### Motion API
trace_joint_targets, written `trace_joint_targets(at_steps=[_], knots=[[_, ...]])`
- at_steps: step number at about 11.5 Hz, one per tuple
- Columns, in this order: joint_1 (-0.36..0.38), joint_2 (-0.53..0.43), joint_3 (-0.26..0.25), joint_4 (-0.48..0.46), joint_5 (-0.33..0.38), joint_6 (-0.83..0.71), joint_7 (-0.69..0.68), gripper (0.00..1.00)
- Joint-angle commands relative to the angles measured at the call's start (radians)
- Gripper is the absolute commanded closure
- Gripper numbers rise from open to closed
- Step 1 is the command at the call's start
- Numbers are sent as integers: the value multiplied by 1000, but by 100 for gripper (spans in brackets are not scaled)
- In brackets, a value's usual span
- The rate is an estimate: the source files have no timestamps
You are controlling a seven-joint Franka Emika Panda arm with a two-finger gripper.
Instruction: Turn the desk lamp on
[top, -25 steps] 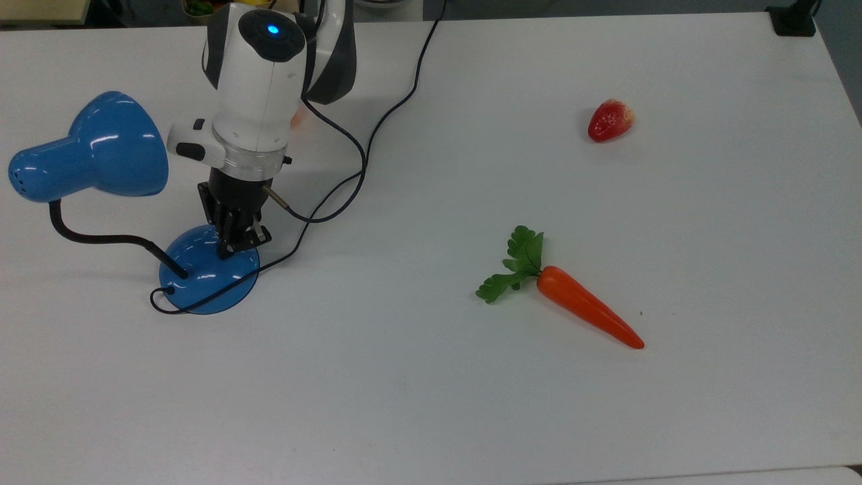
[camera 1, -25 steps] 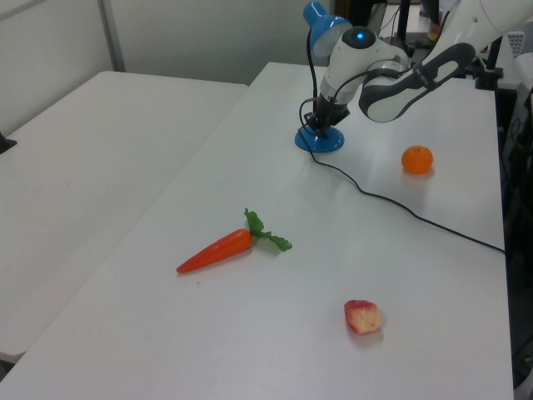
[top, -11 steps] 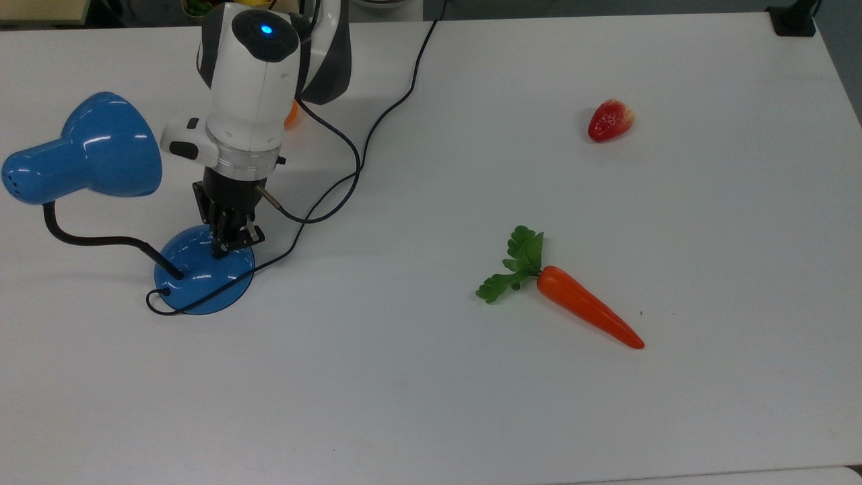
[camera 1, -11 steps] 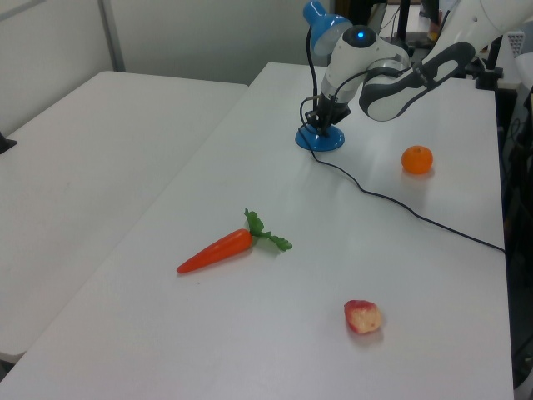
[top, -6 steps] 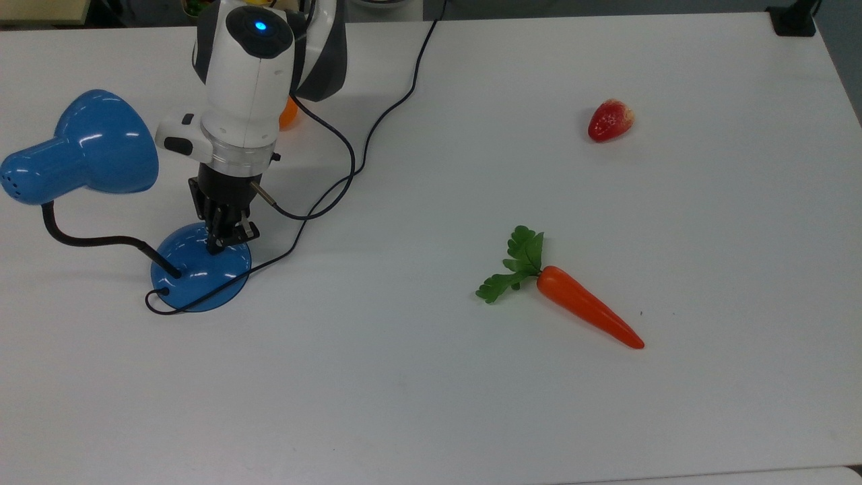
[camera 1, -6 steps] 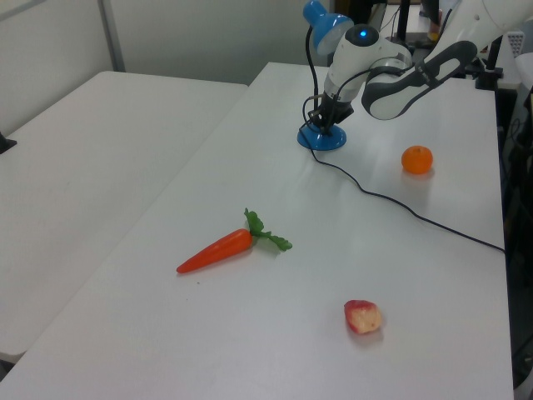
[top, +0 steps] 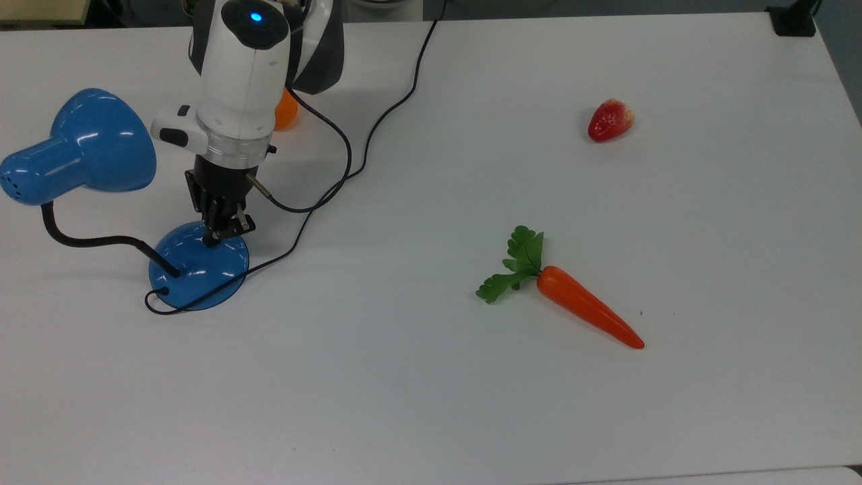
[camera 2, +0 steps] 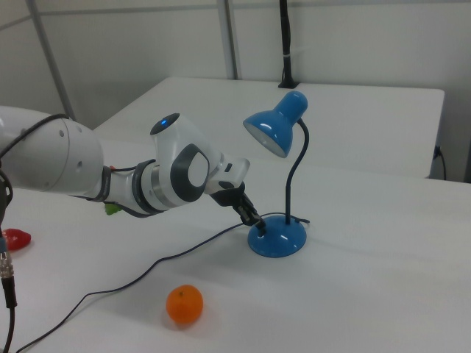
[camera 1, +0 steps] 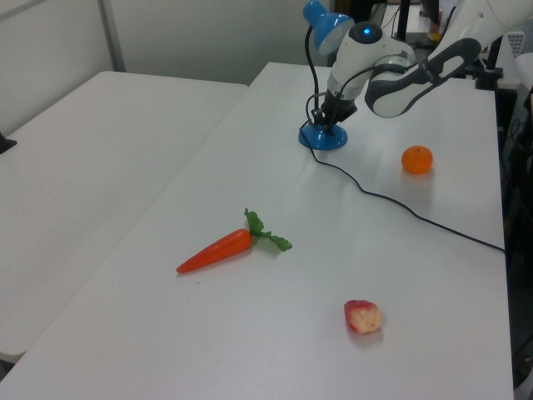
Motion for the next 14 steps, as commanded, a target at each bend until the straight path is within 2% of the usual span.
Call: trace_joint_targets(at_steps=[1,4,14], knots=[[2,-51,-8,-56,14,20,-25,97],[2,-44,-8,-68,14,20,-45,97],[-16,15,-8,9,51,29,-45,97]])
